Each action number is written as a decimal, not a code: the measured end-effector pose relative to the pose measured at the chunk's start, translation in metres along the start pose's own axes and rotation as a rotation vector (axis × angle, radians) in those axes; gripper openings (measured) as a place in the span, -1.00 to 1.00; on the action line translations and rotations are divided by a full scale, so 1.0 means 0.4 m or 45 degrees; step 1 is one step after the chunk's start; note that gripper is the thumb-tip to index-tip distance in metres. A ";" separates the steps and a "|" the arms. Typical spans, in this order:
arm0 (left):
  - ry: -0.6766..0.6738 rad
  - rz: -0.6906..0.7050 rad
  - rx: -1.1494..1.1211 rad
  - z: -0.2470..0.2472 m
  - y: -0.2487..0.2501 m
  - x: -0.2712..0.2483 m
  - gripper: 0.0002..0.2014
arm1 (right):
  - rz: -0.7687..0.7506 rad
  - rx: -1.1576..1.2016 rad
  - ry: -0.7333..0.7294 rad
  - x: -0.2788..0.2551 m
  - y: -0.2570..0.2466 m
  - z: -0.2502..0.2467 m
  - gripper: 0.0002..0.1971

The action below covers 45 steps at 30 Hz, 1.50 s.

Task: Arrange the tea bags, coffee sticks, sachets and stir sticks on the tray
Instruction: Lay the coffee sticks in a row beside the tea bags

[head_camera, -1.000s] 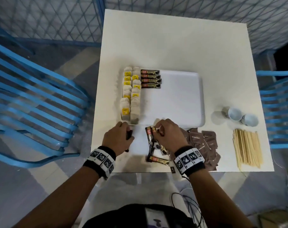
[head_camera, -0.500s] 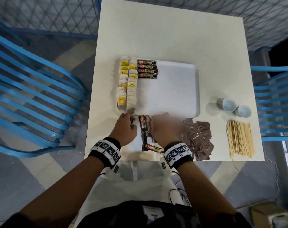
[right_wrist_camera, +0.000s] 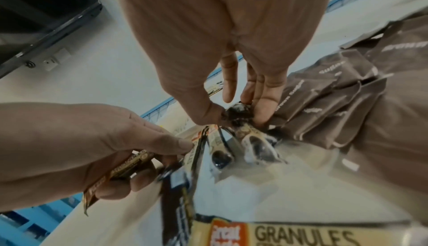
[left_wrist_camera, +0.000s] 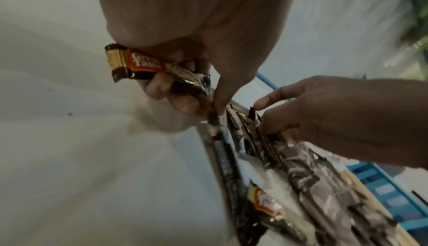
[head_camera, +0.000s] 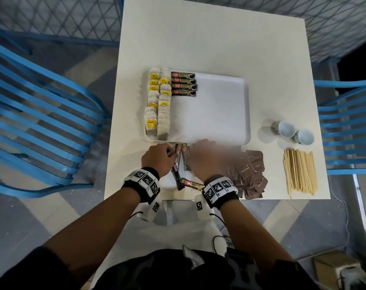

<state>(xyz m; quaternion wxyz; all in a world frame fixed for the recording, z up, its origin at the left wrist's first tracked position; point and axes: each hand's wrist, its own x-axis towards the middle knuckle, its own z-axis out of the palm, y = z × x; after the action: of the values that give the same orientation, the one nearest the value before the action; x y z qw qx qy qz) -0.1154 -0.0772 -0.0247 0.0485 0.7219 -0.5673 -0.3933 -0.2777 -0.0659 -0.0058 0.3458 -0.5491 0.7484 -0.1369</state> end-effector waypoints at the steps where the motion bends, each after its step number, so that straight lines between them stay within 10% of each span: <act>1: -0.008 -0.008 -0.011 -0.002 0.001 0.002 -0.83 | 0.004 0.007 0.005 0.002 0.000 -0.002 -0.56; 17: 0.004 0.141 -0.375 -0.119 0.032 0.080 -0.87 | -0.073 0.304 0.094 0.083 -0.076 -0.102 -0.67; 29: -0.235 -0.210 -1.148 -0.177 0.183 0.171 -0.79 | -0.260 0.500 0.136 0.192 -0.199 -0.085 -0.65; 45: -0.145 -0.330 -1.358 -0.250 0.190 0.215 -0.84 | -0.100 0.935 -0.059 0.284 -0.198 -0.149 -0.76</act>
<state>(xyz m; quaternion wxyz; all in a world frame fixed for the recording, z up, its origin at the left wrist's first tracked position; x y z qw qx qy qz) -0.1086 -0.2152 0.0392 0.3277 0.6387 -0.1977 -0.6675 -0.2781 -0.2090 0.0420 0.5311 -0.4196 0.6199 -0.3970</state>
